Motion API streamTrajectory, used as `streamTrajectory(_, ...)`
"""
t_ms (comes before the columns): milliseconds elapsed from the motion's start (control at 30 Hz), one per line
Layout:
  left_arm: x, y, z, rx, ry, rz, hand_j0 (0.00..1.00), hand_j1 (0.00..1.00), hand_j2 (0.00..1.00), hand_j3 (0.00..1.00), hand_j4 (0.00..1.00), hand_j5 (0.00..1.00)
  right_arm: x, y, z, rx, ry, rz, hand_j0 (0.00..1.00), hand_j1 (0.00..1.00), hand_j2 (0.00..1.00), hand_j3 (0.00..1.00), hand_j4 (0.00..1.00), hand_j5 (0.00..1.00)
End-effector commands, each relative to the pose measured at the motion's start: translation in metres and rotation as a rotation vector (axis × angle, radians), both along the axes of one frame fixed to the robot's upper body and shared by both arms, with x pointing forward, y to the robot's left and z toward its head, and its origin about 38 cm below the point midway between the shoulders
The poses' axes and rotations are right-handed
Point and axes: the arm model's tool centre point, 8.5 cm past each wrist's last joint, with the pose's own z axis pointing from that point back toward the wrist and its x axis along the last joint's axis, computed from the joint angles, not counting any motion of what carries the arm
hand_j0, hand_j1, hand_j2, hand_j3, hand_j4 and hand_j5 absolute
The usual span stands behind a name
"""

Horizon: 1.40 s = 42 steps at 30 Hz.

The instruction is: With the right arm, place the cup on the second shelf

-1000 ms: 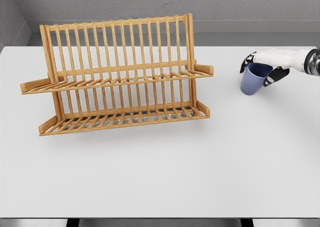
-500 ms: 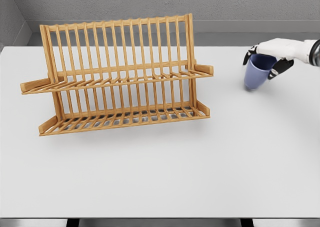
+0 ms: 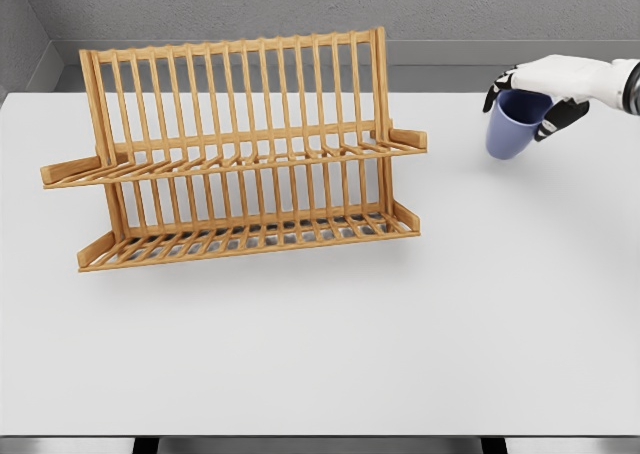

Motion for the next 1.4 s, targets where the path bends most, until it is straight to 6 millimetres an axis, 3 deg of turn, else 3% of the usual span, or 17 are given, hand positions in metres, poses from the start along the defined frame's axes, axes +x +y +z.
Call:
streamTrajectory(0,0.000,0.000,0.000,0.000,-0.001,0.000,1.00,1.00,1.00,1.00,1.00,1.00,-0.002,0.001,0.004,0.000,-0.010,0.008,0.64,0.64,0.64,0.64,0.64,0.64)
streamTrajectory(567,0.000,0.000,0.000,0.000,-0.001,0.000,1.00,1.00,1.00,1.00,1.00,1.00,-0.005,0.011,0.023,-0.009,-0.053,0.044,0.61,0.61,0.61,0.61,0.61,0.61)
streamTrajectory(933,0.000,0.000,0.000,0.000,0.002,0.001,1.00,1.00,1.00,1.00,1.00,1.00,-0.016,0.025,0.056,0.009,-0.140,0.101,0.60,0.60,0.60,0.60,0.60,0.60)
streamTrajectory(1367,0.000,0.000,0.000,0.000,0.000,0.000,1.00,1.00,1.00,1.00,1.00,1.00,-0.020,0.019,0.079,0.029,-0.199,0.092,0.60,0.60,0.60,0.60,0.60,0.60)
